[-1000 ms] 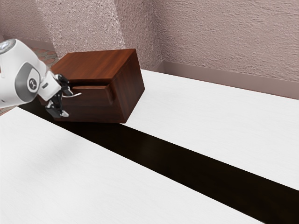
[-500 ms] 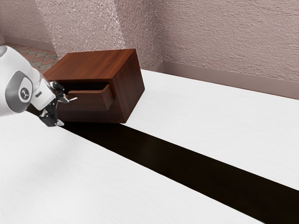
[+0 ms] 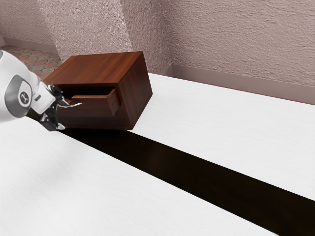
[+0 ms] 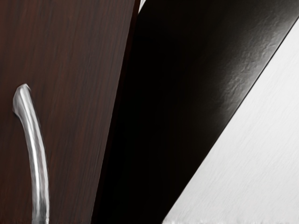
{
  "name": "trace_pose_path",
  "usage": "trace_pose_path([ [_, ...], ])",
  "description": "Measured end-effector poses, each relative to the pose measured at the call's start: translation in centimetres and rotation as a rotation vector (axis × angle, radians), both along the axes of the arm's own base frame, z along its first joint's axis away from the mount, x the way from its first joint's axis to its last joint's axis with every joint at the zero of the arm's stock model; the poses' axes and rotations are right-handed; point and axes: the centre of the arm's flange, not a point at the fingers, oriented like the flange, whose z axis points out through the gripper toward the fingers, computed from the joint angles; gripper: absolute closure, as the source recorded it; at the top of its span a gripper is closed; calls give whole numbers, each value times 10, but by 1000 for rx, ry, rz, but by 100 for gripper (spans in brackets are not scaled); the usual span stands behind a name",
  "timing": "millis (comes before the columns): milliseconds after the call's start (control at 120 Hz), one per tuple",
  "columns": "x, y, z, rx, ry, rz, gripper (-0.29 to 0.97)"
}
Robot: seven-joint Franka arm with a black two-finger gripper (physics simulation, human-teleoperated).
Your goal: Pull the drawer handle with one arm to open the drawer
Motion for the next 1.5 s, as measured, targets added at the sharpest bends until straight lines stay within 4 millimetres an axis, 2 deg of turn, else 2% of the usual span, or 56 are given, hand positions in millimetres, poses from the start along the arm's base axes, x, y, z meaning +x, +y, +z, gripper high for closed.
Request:
trace_pose_path([
  [150,-6,-2,2,-2,-2,7,3],
  [283,-16,-7,-2,-10,8,12,-1],
  [617,-41,-19,-5,-18,12,29,-1],
  [833,-61,-35,0,-19,-2,34,7],
  [1225,-85,-55,3,-14,-17,38,2],
  [1500,-93,-61,6,-11,-31,43,1],
])
